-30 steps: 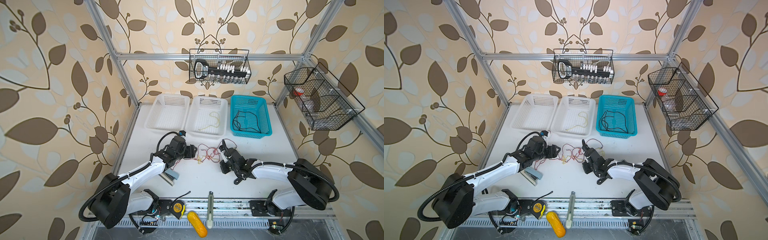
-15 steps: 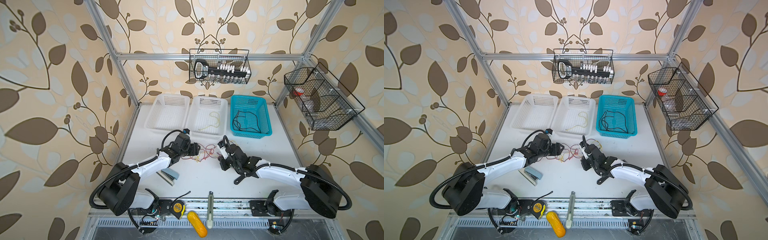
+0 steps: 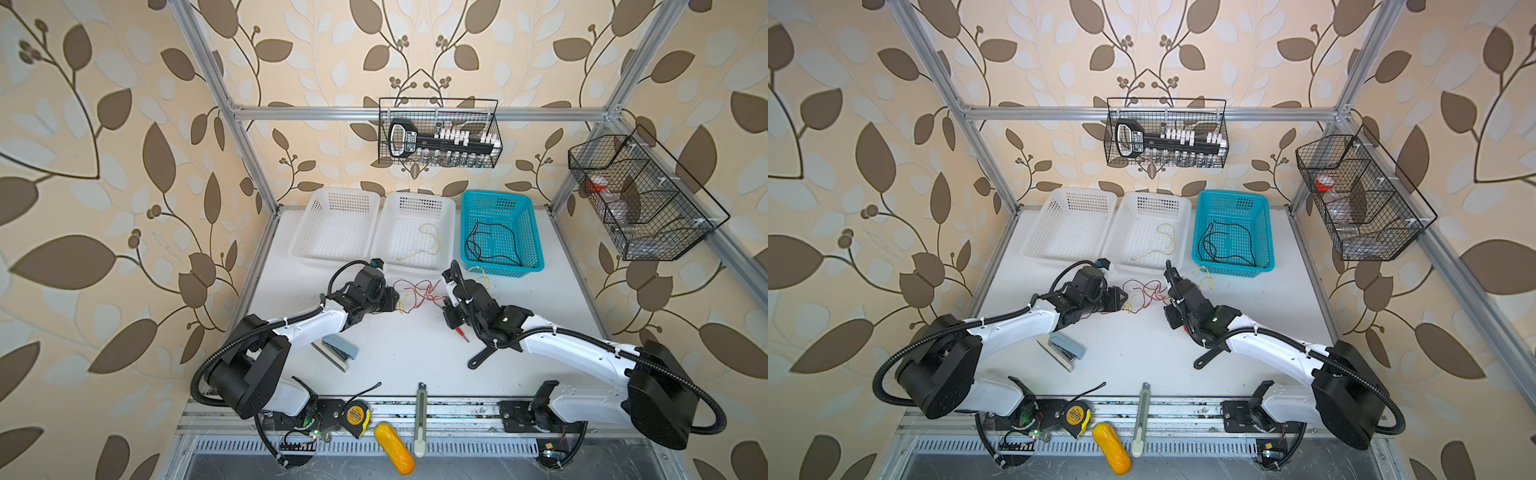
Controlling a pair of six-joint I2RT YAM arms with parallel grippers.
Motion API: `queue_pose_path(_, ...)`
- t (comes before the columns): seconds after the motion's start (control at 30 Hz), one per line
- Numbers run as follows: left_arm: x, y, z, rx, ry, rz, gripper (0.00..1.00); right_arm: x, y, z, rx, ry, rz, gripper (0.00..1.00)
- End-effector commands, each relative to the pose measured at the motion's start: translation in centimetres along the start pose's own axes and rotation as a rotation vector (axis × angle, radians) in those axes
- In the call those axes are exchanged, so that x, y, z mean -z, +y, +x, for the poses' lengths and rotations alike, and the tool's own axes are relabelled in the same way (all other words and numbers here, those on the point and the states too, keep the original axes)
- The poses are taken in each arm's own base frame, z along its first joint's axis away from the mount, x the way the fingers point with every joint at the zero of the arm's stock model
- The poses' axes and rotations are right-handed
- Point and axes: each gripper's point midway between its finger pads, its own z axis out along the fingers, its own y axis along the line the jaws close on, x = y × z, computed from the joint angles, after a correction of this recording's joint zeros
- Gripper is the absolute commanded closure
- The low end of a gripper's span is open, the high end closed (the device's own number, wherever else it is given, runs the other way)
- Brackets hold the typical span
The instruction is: Untangle the cables
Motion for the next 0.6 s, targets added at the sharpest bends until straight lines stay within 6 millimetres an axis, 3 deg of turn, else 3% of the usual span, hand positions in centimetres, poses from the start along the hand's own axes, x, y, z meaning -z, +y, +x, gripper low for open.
queue_pose_path(0.0, 0.4, -0.5, -1.0, -0.019, -0.024, 0.002, 0.81, 1.4, -2.7, -1.5, -0.006, -0.036, 0.142, 1.00)
queue_pose_path(0.13, 0.5, -0.5, -1.0, -0.019, -0.027, -0.005, 1.00, 1.9, -3.3, -2.1, -0.009, -0.056, 0.172, 1.00)
queue_pose_path(0.5, 1.2, -0.8, -1.7, -0.055, -0.058, -0.005, 1.00, 2.0, -3.3, -2.4, -0.007, -0.055, 0.172, 1.00)
queue_pose_path(0.57, 1.8, -1.3, -1.7, -0.109, -0.077, 0.004, 0.81, 2.1, -2.9, -2.5, 0.007, -0.043, 0.151, 1.00)
